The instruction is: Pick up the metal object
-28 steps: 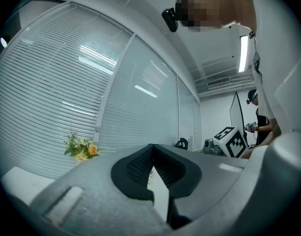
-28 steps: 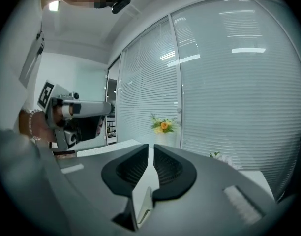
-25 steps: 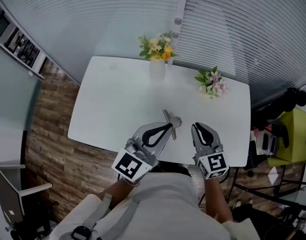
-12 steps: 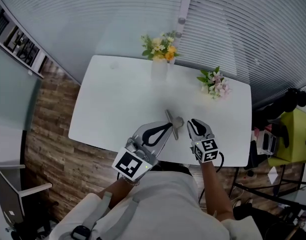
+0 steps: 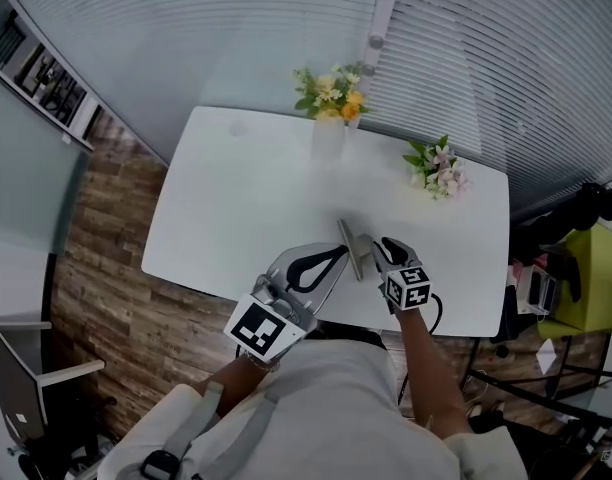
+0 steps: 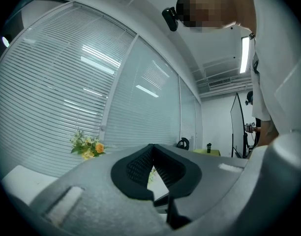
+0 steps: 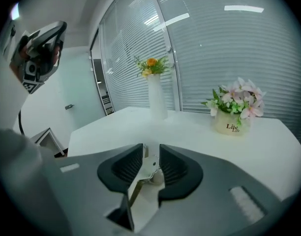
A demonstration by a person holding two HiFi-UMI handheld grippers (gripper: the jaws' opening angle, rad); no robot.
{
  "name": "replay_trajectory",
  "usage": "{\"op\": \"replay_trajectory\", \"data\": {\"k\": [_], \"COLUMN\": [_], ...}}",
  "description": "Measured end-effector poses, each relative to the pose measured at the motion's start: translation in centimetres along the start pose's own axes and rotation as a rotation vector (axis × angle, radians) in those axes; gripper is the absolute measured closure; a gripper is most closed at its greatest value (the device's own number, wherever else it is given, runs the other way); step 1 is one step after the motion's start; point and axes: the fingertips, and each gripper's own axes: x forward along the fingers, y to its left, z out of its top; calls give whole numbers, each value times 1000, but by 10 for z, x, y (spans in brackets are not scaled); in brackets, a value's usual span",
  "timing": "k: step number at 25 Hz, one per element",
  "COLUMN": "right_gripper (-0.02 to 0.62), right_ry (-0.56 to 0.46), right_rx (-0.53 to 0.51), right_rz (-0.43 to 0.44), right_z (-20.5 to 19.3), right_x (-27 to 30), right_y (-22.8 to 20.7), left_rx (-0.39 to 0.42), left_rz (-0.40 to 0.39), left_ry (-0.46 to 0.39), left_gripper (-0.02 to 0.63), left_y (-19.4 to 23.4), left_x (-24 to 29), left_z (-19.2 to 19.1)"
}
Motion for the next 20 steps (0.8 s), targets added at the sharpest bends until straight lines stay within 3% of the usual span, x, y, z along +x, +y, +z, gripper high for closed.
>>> {"op": "replay_trajectory", "data": {"k": [20], "right_gripper": [461], "right_ry": [113], "right_rx": [157], "right_rz": [59], "right_z": [-41], "right_x": [54], "right_y": [-5], "left_rx": [-9], "left_rz": [37], "left_ry": [18], "left_gripper": [601], "left_y": [16], "left_x": [-3], "left_z": [-4]}}
